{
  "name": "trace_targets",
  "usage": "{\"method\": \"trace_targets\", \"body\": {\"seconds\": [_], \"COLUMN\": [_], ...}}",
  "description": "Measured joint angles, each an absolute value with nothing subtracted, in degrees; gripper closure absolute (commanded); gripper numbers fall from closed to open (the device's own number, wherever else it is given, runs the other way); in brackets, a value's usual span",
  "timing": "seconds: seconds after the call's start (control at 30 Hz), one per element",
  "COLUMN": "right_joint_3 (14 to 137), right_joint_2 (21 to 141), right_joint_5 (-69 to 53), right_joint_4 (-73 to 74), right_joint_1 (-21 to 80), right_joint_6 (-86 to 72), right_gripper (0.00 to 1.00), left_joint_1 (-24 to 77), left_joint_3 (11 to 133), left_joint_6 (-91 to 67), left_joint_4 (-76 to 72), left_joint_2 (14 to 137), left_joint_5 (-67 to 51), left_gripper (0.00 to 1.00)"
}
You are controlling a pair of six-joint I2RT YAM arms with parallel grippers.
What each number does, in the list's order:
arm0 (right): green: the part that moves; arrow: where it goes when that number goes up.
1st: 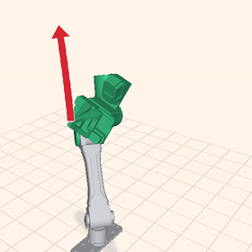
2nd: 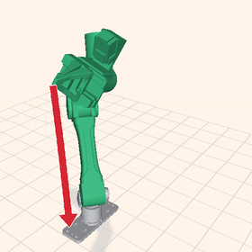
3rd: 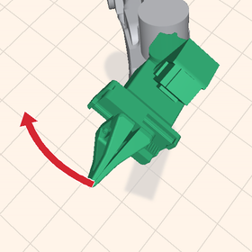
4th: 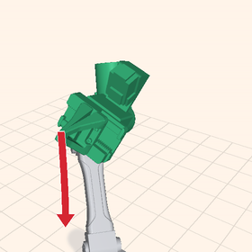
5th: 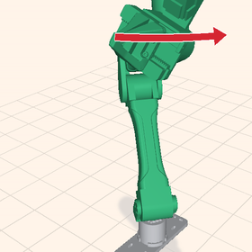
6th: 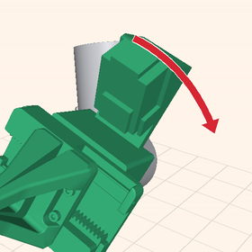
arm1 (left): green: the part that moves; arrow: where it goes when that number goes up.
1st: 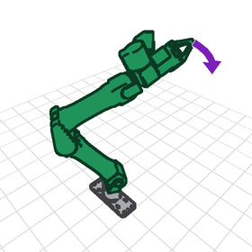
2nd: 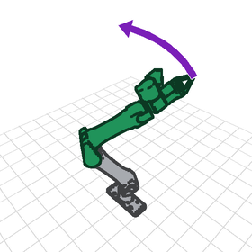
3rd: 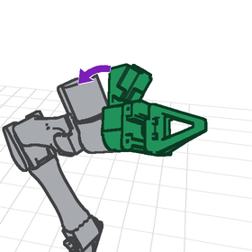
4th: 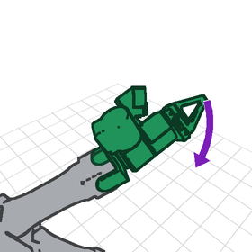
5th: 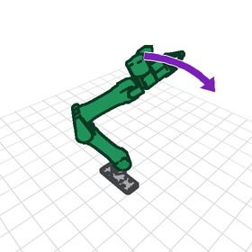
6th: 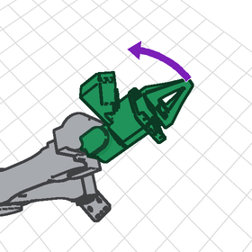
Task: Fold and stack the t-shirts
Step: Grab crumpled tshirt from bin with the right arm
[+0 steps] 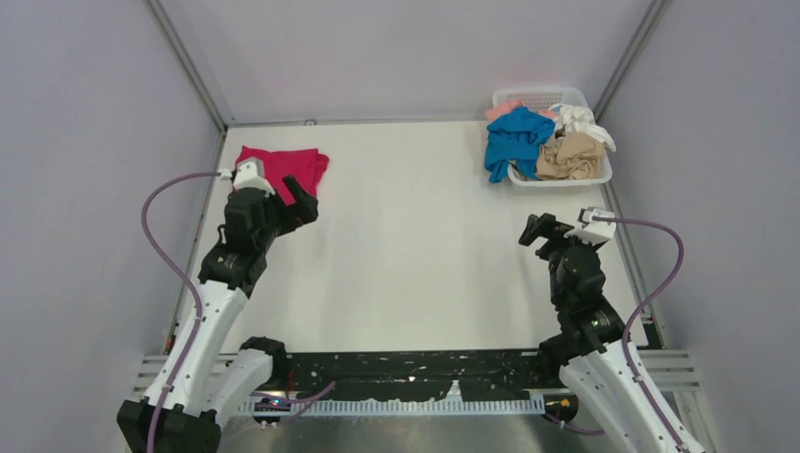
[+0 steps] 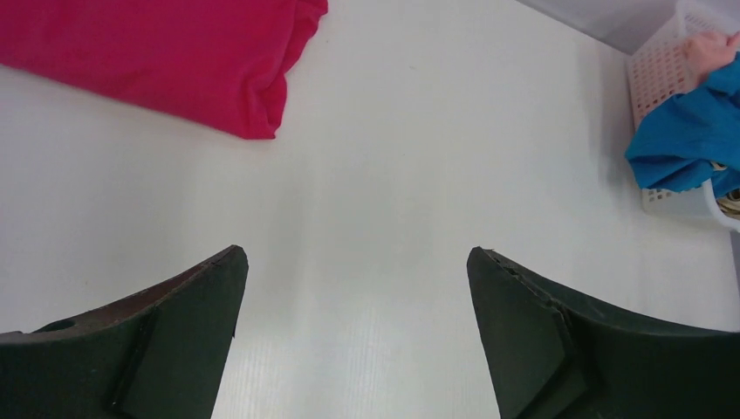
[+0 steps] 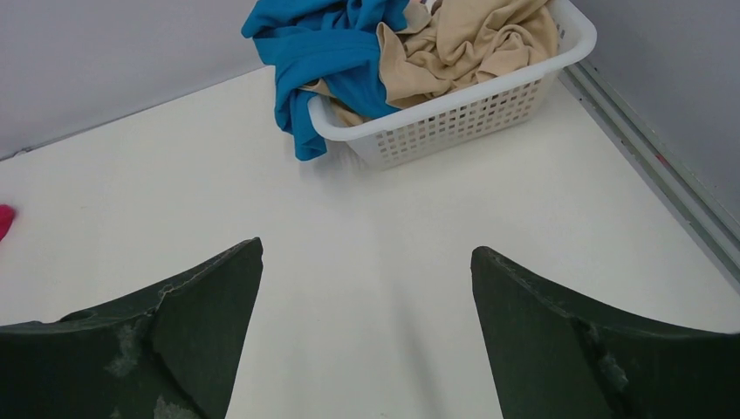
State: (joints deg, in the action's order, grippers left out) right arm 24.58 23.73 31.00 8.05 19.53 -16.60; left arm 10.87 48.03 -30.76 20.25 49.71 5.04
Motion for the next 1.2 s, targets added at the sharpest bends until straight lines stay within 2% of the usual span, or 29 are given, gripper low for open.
{"method": "trace_targets", "body": {"seconds": [0.37,0.47,0.63,0.8,1.2], "right_joint_3": [27.9,35.6,59.2,77.0,101.9], "right_joint_2": [32.0,40.9,64.9,86.1,115.6], "right_joint_5": [27.2,28.1,28.3,24.1,18.4], "right_joint_4": [2.8,3.2,5.7,8.6,13.5], "right_joint_1": [19.6,19.5,17.1,12.5,9.3], "right_joint_6": [-14.5,-13.6,-12.8,-11.6,-9.6], "right_gripper": [0.05,0.05,0.05,0.05,0.04], "left_joint_1": [10.9,10.9,10.9,10.9,10.9], "left_joint_3": [47.5,47.5,47.3,47.2,47.2], "left_joint_6": [-29.5,-29.5,-29.5,-29.5,-29.4], "left_joint_4": [20.9,20.6,19.7,19.6,19.6], "left_joint_2": [49.1,50.3,52.6,54.1,54.1], "left_joint_5": [6.4,6.4,6.0,6.4,7.4], "left_gripper": [0.0,0.01,0.0,0.0,0.0]}}
